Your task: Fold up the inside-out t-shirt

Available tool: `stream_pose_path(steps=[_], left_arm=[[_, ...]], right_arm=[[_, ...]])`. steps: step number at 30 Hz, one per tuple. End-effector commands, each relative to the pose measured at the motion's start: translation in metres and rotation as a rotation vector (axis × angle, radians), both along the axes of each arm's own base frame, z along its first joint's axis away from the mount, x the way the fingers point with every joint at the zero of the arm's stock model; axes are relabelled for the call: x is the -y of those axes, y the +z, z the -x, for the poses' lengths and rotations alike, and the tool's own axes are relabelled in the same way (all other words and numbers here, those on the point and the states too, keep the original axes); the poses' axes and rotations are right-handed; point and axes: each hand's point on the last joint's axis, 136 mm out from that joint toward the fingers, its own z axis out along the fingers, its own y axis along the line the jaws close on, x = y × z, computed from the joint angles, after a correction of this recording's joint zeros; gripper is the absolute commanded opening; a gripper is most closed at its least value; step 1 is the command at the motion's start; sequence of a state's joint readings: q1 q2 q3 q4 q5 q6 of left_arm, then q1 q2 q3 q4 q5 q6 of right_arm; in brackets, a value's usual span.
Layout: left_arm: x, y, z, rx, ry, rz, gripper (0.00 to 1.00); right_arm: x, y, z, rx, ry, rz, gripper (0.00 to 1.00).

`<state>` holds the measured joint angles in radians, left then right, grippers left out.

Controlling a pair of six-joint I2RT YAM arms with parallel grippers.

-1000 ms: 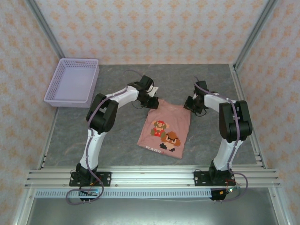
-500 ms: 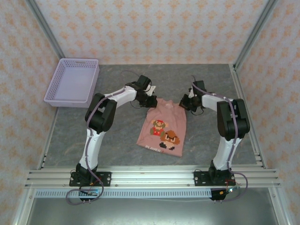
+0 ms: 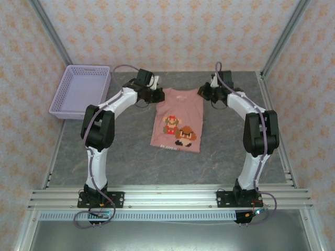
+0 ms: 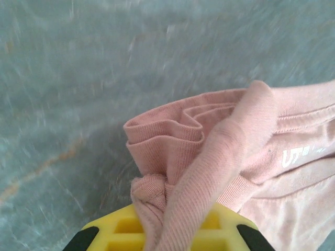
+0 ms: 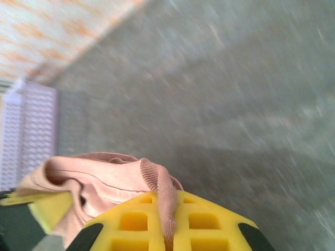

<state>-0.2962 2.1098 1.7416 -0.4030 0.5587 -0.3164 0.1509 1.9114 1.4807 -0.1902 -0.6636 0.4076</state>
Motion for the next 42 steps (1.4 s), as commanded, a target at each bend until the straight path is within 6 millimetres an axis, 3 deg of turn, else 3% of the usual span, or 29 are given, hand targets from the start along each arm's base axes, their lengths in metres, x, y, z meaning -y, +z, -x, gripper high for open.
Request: stream_pose_path(steps=[1, 5, 7, 9, 11, 16, 21, 25, 27, 29, 33, 42], left_arm=[[-0.015, 0.088, -0.028, 0.191, 0.052, 0.005, 0.0], [-0.02, 0.153, -0.041, 0.32, 0.045, -0.006, 0.0], [-0.02, 0.175, -0.043, 0.377, 0.033, -0.003, 0.0], [-0.015, 0.183, -0.039, 0.397, 0.002, 0.017, 0.0], [-0.01, 0.177, -0.031, 0.385, -0.03, 0.036, 0.0], [-0.005, 0.142, 0.006, 0.351, -0.064, 0.068, 0.0], [0.002, 0.083, 0.075, 0.259, -0.105, 0.082, 0.0], [0.017, 0.049, 0.137, 0.187, -0.132, 0.117, 0.0], [0.025, 0.033, 0.164, 0.157, -0.141, 0.112, 0.0], [0.03, 0.022, 0.178, 0.128, -0.138, 0.121, 0.0], [0.017, 0.002, 0.177, 0.098, -0.044, 0.076, 0.0], [0.009, -0.023, 0.127, 0.098, 0.022, -0.007, 0.01]], right_arm=[[-0.007, 0.074, -0.031, 0.172, 0.009, -0.032, 0.0], [-0.009, 0.142, -0.048, 0.318, 0.027, -0.013, 0.0], [-0.011, 0.163, -0.047, 0.381, 0.052, 0.001, 0.0], [-0.015, 0.174, -0.039, 0.428, 0.092, 0.018, 0.0], [-0.017, 0.171, -0.029, 0.445, 0.122, 0.031, 0.0], [-0.025, 0.134, 0.011, 0.427, 0.191, 0.034, 0.0], [-0.029, 0.081, 0.076, 0.328, 0.223, 0.034, 0.0], [-0.025, 0.049, 0.135, 0.248, 0.224, 0.074, 0.0], [-0.018, 0.034, 0.157, 0.198, 0.207, 0.091, 0.0], [-0.011, 0.023, 0.168, 0.161, 0.186, 0.109, 0.0], [-0.005, 0.008, 0.163, 0.102, 0.162, 0.155, 0.0], [0.009, -0.044, 0.098, -0.044, 0.093, 0.36, 0.0]])
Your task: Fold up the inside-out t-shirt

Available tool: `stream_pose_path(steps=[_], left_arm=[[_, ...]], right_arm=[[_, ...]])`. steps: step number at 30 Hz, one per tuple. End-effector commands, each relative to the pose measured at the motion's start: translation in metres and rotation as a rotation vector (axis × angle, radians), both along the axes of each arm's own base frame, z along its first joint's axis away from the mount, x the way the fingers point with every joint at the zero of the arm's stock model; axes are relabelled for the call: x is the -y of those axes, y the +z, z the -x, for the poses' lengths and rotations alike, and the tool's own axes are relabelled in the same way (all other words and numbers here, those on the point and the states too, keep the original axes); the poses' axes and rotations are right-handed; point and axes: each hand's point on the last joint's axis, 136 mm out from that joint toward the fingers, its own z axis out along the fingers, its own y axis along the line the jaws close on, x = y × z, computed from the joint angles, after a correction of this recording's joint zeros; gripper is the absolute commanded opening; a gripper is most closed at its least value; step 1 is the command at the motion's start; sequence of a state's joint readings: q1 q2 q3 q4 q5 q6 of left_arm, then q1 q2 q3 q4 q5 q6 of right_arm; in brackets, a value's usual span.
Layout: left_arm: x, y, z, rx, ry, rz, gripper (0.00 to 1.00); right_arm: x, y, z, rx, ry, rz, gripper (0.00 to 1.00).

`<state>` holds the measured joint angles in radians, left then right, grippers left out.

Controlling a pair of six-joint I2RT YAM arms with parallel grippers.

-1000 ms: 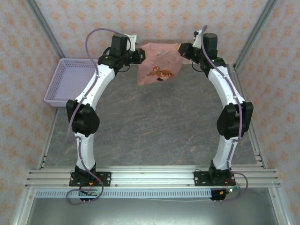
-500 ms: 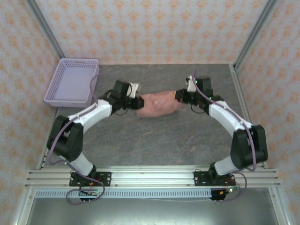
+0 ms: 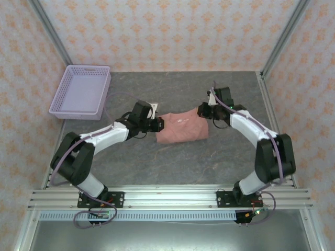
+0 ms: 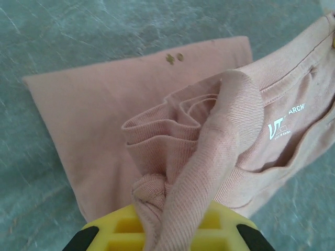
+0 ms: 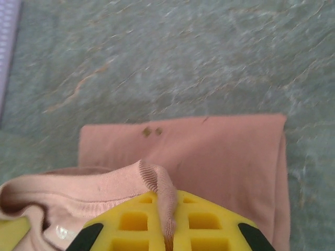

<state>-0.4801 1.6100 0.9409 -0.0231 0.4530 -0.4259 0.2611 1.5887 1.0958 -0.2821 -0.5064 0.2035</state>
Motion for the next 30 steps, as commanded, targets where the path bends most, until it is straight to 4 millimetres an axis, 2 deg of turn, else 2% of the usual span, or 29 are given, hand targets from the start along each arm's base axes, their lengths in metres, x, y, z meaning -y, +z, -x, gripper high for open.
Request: stream_pose_path(steps=[1, 5, 10, 11, 12, 14, 17, 20, 24, 27, 30], left_arm=[[-0.007, 0.001, -0.036, 0.051, 0.06, -0.014, 0.01], [-0.009, -0.017, -0.058, 0.014, 0.077, -0.037, 0.04], [-0.014, -0.039, -0.075, -0.026, 0.107, -0.054, 0.1], [-0.016, -0.039, -0.079, -0.032, 0.116, -0.06, 0.12], [-0.019, -0.053, -0.079, -0.066, 0.126, -0.084, 0.14], [-0.025, -0.061, -0.081, -0.09, 0.151, -0.11, 0.24], [-0.031, -0.058, -0.085, -0.101, 0.165, -0.132, 0.39], [-0.041, -0.045, -0.087, -0.085, 0.183, -0.166, 0.48], [-0.063, -0.027, -0.077, -0.072, 0.232, -0.218, 0.58], [-0.073, -0.026, -0.061, -0.093, 0.26, -0.223, 0.68], [-0.066, -0.025, -0.042, -0.121, 0.235, -0.147, 0.71]], right_arm=[[0.014, -0.018, -0.024, -0.026, -0.043, 0.124, 0.0], [0.018, -0.045, -0.039, -0.088, -0.066, 0.183, 0.0], [0.018, -0.07, -0.055, -0.133, -0.061, 0.224, 0.04], [0.019, -0.076, -0.058, -0.148, -0.06, 0.243, 0.06], [0.02, -0.079, -0.061, -0.156, -0.059, 0.257, 0.08], [0.023, -0.085, -0.065, -0.174, -0.059, 0.287, 0.15], [0.029, -0.076, -0.069, -0.173, -0.067, 0.32, 0.31], [0.04, -0.056, -0.071, -0.147, -0.091, 0.339, 0.39], [0.057, -0.03, -0.054, -0.129, -0.128, 0.338, 0.51], [0.067, -0.029, -0.026, -0.151, -0.152, 0.332, 0.57], [0.059, -0.037, -0.003, -0.185, -0.137, 0.252, 0.63]])
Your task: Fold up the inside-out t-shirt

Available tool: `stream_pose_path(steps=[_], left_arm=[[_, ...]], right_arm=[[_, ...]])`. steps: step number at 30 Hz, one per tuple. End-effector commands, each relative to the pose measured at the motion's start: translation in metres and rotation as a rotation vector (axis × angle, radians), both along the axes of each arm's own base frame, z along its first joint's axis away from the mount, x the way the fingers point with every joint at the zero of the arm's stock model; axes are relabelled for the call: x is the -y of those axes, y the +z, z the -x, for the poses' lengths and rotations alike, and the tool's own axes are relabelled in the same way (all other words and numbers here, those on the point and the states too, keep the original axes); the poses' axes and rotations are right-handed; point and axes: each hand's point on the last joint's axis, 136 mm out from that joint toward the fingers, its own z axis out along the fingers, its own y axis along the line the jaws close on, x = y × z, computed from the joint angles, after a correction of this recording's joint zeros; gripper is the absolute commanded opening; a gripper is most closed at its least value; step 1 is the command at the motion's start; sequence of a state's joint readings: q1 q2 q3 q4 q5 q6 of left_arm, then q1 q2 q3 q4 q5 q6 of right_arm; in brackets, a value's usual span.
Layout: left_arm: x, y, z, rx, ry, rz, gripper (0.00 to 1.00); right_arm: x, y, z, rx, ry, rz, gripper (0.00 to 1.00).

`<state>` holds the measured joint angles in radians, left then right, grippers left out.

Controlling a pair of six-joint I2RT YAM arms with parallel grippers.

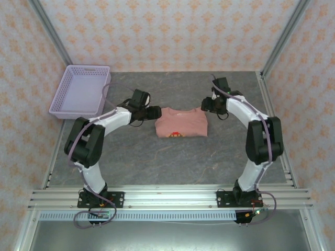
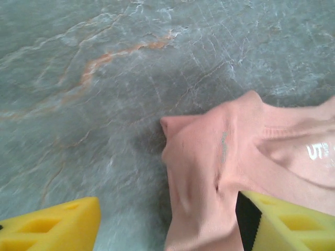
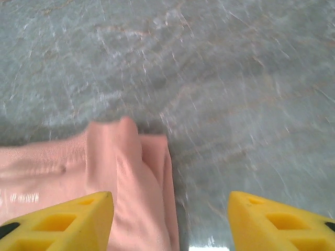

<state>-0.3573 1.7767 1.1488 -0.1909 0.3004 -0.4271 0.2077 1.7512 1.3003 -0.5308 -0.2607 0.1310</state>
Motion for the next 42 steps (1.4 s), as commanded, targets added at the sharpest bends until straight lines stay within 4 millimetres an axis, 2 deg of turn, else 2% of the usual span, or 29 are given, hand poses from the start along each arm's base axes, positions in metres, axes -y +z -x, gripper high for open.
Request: stream_pose_path(steps=[1, 5, 8, 11, 16, 20, 23, 26, 29, 33, 35, 38, 42], left_arm=[[-0.002, -0.006, 0.027, -0.057, 0.007, 0.04, 0.72], [0.008, -0.007, 0.041, -0.073, -0.029, 0.096, 0.72], [0.013, -0.021, 0.048, -0.113, -0.052, 0.058, 0.69], [0.017, -0.039, 0.049, -0.158, -0.053, 0.039, 0.61], [0.018, -0.062, 0.053, -0.197, -0.047, 0.03, 0.49], [0.019, -0.07, 0.055, -0.209, -0.046, 0.032, 0.43], [0.02, -0.071, 0.056, -0.21, -0.048, 0.034, 0.41], [0.019, -0.07, 0.056, -0.209, -0.05, 0.028, 0.41], [0.018, -0.065, 0.052, -0.194, -0.046, 0.016, 0.43], [0.009, -0.054, 0.047, -0.146, -0.023, -0.012, 0.57], [0.002, -0.046, 0.044, -0.115, -0.001, -0.002, 0.61], [-0.007, -0.026, 0.042, -0.059, 0.02, 0.027, 0.66], [-0.014, -0.001, 0.045, -0.014, 0.028, 0.02, 0.69]], right_arm=[[-0.008, -0.012, 0.029, -0.068, -0.002, -0.077, 0.67], [-0.025, -0.027, 0.036, -0.102, 0.011, -0.187, 0.72], [-0.03, -0.046, 0.036, -0.146, 0.01, -0.213, 0.73], [-0.04, -0.06, 0.034, -0.174, 0.006, -0.275, 0.73], [-0.058, -0.074, 0.033, -0.192, 0.011, -0.349, 0.71], [-0.071, -0.085, 0.032, -0.216, 0.018, -0.389, 0.65], [-0.08, -0.085, 0.029, -0.213, 0.027, -0.418, 0.57], [-0.081, -0.081, 0.024, -0.2, 0.031, -0.418, 0.42], [-0.074, -0.076, 0.015, -0.179, 0.029, -0.385, 0.26], [-0.056, -0.068, 0.004, -0.155, 0.025, -0.339, 0.07], [-0.04, -0.063, -0.001, -0.139, 0.022, -0.272, 0.01], [-0.007, -0.054, -0.011, -0.101, 0.002, -0.146, 0.0], [0.053, -0.037, -0.036, -0.05, -0.081, -0.011, 0.0]])
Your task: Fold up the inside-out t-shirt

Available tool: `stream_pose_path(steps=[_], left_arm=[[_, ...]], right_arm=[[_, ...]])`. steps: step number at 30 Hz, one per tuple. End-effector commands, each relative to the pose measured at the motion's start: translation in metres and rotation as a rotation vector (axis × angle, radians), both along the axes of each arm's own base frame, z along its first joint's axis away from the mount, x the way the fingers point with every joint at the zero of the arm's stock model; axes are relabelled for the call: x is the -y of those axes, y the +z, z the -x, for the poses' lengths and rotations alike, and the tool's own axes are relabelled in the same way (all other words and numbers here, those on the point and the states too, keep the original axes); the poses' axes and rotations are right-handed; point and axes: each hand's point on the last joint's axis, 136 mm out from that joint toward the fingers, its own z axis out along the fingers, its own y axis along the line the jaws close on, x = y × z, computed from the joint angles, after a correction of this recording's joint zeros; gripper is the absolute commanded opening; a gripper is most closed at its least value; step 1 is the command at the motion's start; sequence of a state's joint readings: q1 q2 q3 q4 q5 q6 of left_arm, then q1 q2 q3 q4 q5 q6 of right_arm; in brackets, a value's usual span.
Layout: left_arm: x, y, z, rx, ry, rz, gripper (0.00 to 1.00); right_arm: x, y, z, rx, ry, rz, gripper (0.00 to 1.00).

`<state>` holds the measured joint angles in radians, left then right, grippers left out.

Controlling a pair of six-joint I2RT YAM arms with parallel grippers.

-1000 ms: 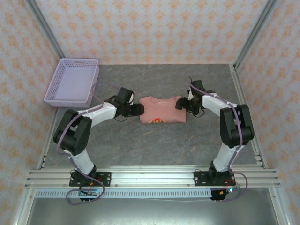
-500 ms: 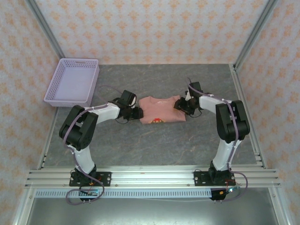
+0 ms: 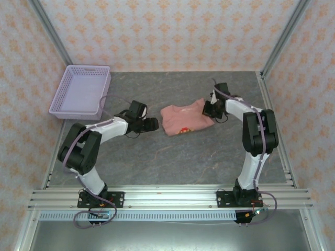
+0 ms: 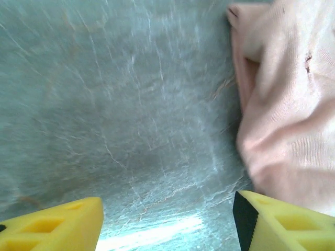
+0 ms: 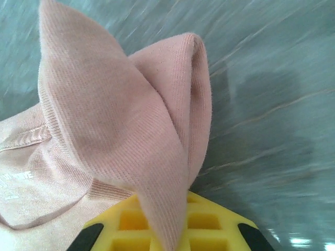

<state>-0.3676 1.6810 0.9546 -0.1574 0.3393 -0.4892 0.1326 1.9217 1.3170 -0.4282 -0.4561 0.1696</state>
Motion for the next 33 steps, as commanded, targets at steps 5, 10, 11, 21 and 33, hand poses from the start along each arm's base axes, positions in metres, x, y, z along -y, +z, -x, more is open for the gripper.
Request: stream_pose_path(steps=[5, 10, 11, 21, 33], left_arm=[[-0.012, 0.04, 0.002, 0.094, 0.009, -0.028, 0.69], [-0.015, 0.045, 0.009, 0.101, 0.012, -0.034, 0.69], [-0.016, 0.045, 0.009, 0.102, 0.014, -0.033, 0.69], [-0.04, 0.051, 0.012, 0.133, 0.061, -0.14, 0.71], [-0.136, 0.133, 0.024, 0.516, 0.383, -0.418, 1.0]], right_arm=[[0.136, 0.031, -0.048, 0.032, -0.124, 0.339, 0.0], [0.21, 0.039, -0.072, -0.013, -0.143, 0.645, 0.02], [0.217, 0.04, -0.079, -0.013, -0.15, 0.67, 0.03], [0.251, 0.077, -0.107, 0.031, -0.356, 0.761, 0.53], [0.134, 0.142, -0.001, 0.422, -0.363, 0.558, 0.92]])
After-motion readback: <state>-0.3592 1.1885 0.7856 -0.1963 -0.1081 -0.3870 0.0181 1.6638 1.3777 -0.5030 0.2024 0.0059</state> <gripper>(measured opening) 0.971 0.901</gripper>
